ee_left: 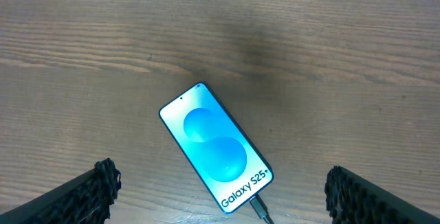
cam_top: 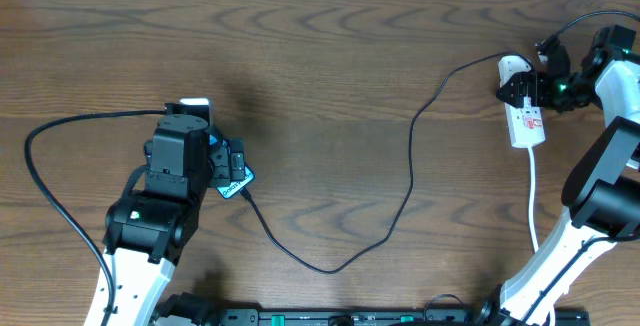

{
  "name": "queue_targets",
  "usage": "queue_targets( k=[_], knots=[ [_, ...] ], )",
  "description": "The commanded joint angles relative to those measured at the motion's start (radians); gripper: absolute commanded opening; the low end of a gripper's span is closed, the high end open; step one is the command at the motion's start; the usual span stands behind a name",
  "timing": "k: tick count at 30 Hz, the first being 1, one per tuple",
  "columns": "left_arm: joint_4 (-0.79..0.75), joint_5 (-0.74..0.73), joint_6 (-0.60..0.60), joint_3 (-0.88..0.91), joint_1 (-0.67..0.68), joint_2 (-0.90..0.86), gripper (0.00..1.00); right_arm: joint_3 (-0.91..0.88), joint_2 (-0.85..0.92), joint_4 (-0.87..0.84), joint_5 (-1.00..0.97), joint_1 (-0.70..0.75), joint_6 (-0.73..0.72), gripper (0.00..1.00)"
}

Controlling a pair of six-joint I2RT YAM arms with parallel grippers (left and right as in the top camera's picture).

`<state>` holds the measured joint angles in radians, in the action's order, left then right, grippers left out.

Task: Plug charger to phone and switch on socket
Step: 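Press the power strip switch beside the plugged charger with the right gripper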

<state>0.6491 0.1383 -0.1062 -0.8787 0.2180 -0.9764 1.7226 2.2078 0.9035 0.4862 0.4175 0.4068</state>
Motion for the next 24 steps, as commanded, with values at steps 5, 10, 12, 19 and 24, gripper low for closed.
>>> queue_targets(
  k=[5, 10, 12, 19, 24],
  knots=[
    [0.002, 0.02, 0.009, -0.004, 0.002, -0.003, 0.97, -0.014, -0.001, 0.005, 0.071, -0.002, -0.033, 0.99],
    [0.002, 0.02, 0.009, -0.004, 0.002, -0.003, 0.97, -0.015, -0.001, 0.007, 0.074, -0.002, -0.034, 0.99],
    [0.002, 0.02, 0.009, -0.004, 0.002, -0.003, 0.97, -0.015, -0.001, 0.009, 0.074, -0.002, -0.037, 0.99],
    [0.002, 0.02, 0.009, -0.004, 0.002, -0.003, 0.97, -0.016, -0.001, 0.019, 0.074, -0.003, -0.048, 0.99],
    [0.002, 0.02, 0.009, -0.004, 0.002, -0.003, 0.97, -0.016, -0.001, 0.023, 0.074, -0.007, -0.056, 0.99]
  ],
)
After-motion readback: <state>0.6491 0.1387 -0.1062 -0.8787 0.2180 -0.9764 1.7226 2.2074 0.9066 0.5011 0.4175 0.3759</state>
